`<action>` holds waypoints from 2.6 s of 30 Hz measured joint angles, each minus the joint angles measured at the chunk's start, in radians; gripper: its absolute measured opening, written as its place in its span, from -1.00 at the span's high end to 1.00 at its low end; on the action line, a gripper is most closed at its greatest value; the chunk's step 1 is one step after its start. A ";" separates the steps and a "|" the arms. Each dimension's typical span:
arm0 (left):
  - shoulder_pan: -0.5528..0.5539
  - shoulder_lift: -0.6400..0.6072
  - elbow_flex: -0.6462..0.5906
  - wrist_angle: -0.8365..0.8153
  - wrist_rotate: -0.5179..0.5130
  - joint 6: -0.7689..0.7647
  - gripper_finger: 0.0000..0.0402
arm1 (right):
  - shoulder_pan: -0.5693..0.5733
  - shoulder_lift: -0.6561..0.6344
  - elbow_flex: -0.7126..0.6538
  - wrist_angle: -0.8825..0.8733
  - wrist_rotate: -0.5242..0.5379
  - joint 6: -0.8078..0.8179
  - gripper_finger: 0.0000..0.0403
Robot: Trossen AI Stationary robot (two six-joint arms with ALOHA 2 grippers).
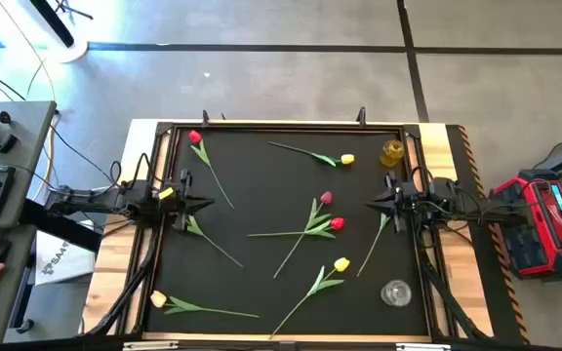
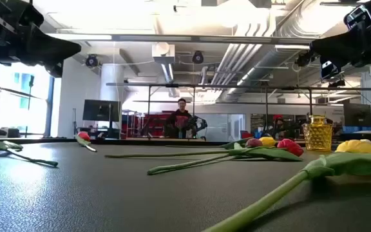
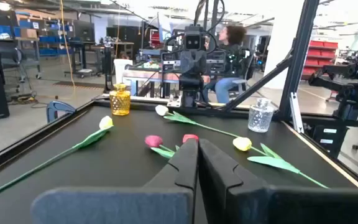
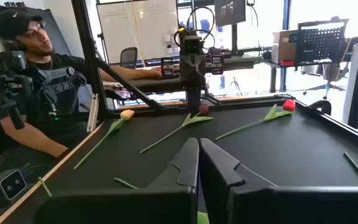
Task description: Sort flowers into vase by color
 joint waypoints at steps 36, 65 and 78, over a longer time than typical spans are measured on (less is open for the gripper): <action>0.000 0.000 0.000 0.000 0.000 0.000 1.00 | 0.000 0.000 0.000 0.000 0.000 0.000 1.00; 0.001 0.000 0.000 0.000 -0.001 0.356 1.00 | 0.000 0.000 0.000 0.000 0.000 0.000 1.00; 0.001 0.000 -0.001 0.119 -0.011 0.181 1.00 | 0.000 0.000 0.000 0.089 0.166 -0.012 1.00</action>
